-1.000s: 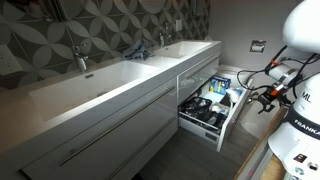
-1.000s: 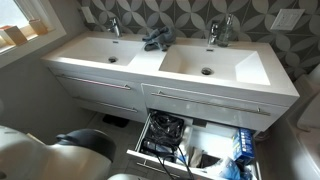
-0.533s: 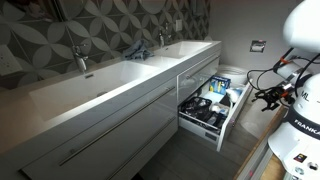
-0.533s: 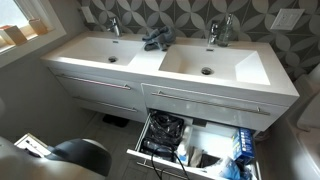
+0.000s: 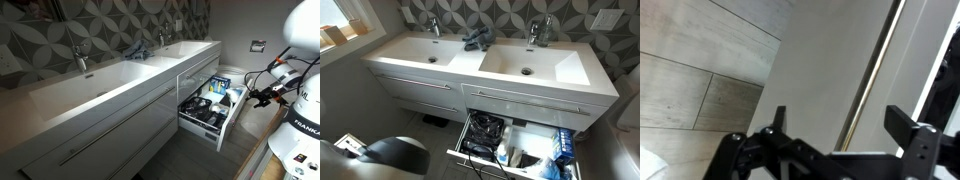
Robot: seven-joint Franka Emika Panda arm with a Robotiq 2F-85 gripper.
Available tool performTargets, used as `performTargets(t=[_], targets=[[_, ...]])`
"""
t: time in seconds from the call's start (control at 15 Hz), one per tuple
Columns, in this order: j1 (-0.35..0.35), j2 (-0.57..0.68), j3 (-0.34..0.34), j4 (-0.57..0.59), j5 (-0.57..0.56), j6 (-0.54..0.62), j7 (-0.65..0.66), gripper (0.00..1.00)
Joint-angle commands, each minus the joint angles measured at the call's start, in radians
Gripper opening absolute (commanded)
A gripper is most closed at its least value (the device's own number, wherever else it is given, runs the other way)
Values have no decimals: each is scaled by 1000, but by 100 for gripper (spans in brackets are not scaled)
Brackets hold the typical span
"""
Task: Open the right bottom drawer
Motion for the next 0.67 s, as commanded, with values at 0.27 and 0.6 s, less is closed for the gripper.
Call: performTargets(t=[0.27,0.6], targets=[[-89,-185,139,-410,176,469,-292,100],[-289,-237,403,-667,342,813,-645,100]])
